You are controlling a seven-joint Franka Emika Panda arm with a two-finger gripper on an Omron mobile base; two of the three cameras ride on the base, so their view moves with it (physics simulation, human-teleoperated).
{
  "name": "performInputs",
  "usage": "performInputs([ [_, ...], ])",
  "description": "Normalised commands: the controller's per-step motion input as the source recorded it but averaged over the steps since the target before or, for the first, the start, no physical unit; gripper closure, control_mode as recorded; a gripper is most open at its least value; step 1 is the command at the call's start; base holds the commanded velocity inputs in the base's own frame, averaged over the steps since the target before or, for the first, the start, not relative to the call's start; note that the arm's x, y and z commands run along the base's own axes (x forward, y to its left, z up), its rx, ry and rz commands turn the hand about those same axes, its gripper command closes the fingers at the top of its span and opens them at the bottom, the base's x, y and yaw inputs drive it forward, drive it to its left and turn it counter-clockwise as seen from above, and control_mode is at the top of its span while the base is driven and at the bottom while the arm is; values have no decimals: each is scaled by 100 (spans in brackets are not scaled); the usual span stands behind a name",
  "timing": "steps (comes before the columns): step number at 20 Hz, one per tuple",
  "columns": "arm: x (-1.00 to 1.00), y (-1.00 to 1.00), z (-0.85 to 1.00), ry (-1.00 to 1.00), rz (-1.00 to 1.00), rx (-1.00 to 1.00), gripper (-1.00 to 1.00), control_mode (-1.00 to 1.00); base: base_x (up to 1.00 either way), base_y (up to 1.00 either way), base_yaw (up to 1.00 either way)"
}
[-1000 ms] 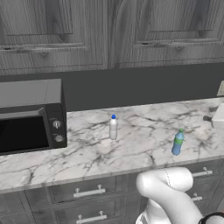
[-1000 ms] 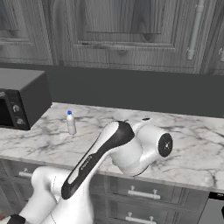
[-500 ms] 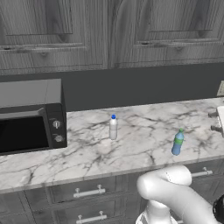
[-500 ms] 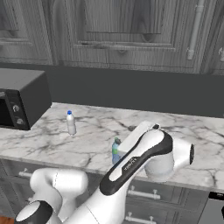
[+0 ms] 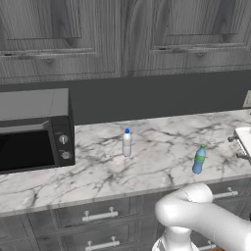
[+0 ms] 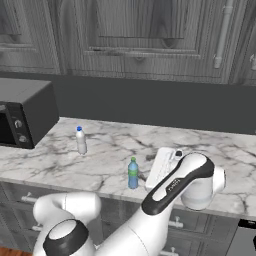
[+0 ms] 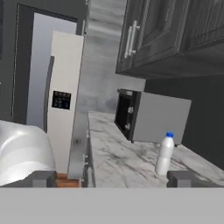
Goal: Take the bottled waters from the counter and place them in the freezer to freeze. Close the freezer door after placing the bottles.
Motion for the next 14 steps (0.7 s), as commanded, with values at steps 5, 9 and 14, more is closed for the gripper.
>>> performInputs([
  [5,0,1,-28,0,-1,0,-100,-100,0,0,0],
  [9,5,4,-37,0,-8,-1,-100,-100,0,0,0],
  [14,17,6,-34,2,-10,-4,-100,-100,0,0,0],
])
